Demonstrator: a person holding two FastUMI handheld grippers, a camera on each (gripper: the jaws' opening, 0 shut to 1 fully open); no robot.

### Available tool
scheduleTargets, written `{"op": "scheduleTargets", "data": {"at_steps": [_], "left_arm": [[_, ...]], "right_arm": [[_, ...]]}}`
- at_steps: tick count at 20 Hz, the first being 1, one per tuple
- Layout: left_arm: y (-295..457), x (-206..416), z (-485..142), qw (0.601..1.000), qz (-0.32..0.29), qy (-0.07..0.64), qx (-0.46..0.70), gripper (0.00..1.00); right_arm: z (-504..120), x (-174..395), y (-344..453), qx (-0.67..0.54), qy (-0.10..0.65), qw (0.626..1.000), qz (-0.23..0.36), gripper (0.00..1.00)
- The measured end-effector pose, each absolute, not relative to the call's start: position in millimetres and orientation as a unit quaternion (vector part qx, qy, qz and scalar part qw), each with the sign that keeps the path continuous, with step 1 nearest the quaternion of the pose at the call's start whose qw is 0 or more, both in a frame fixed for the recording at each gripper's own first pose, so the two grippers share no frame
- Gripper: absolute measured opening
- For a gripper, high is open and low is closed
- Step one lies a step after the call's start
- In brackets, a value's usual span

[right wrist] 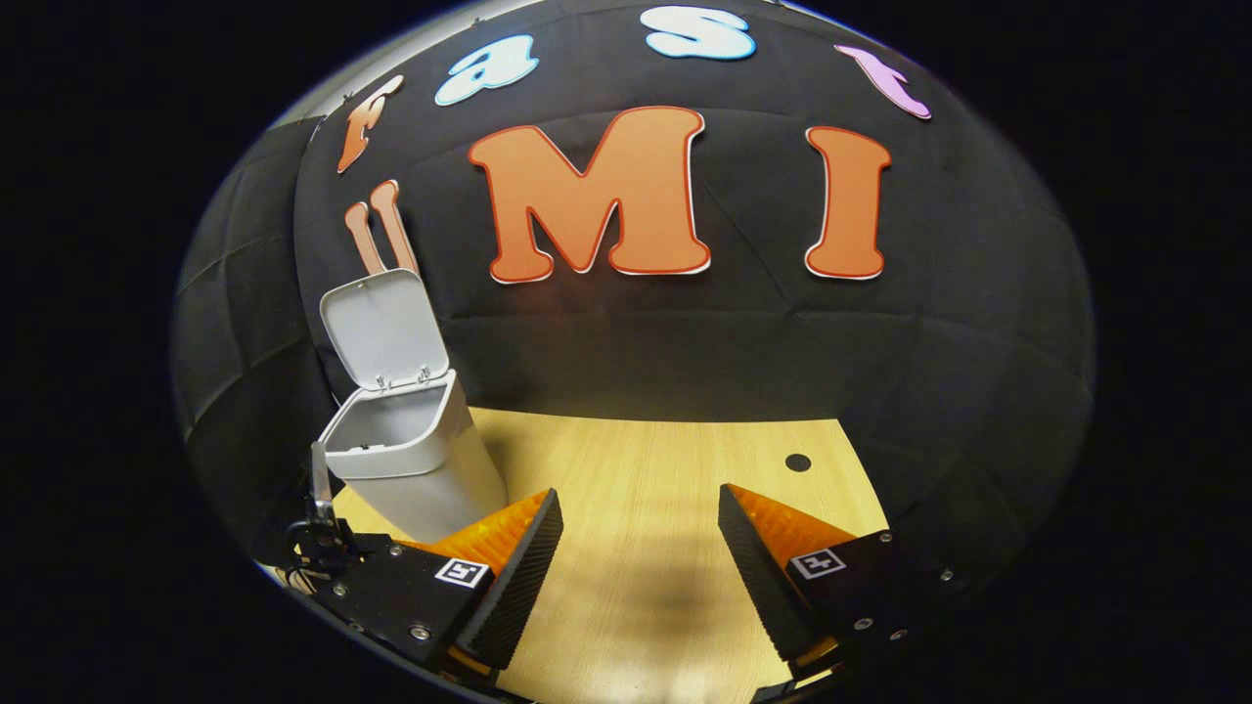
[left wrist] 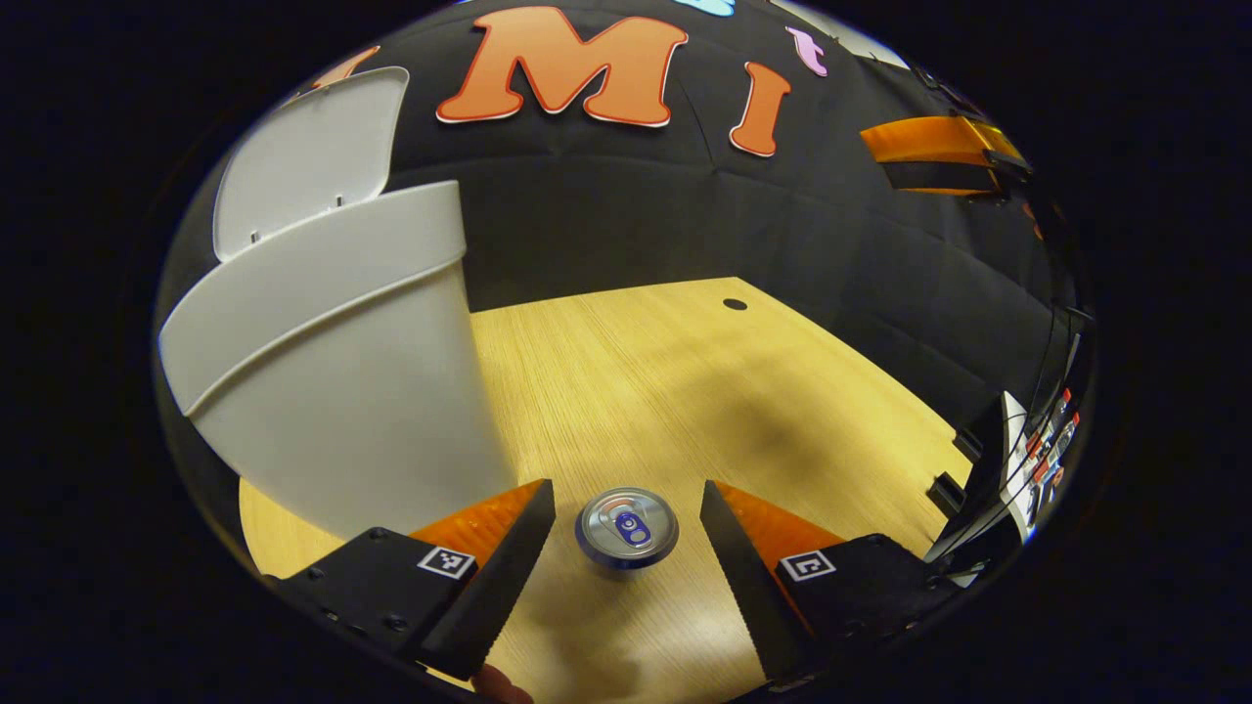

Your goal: Press the lid of the desktop garbage bin to open it, pick up the crumpled paper on the desktop and throw it into the bin, then pick up the pop can on the desktop and drop it into the bin, and finally close the garbage bin lid.

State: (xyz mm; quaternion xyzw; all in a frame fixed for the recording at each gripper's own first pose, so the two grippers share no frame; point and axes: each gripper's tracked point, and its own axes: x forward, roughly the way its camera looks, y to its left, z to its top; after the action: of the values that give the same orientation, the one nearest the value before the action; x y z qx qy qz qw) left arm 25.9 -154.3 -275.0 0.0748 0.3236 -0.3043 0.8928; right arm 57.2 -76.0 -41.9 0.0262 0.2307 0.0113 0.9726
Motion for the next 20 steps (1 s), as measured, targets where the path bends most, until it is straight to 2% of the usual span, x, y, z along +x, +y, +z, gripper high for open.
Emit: {"op": "scheduleTargets", "data": {"at_steps": [18, 20], "left_arm": [[-160.8, 41.8, -355.9, 0.883, -0.261, 0.384, 0.073, 0.98], [-161.9, 45.6, -355.3, 0.884, -0.261, 0.381, 0.072, 0.86]], "right_arm": [[-74.3, 52.3, -97.9, 0.031, 0.278, 0.960, 0.008, 0.96], [-76.3, 52.4, -98.1, 0.034, 0.281, 0.959, 0.008, 0.96]]}}
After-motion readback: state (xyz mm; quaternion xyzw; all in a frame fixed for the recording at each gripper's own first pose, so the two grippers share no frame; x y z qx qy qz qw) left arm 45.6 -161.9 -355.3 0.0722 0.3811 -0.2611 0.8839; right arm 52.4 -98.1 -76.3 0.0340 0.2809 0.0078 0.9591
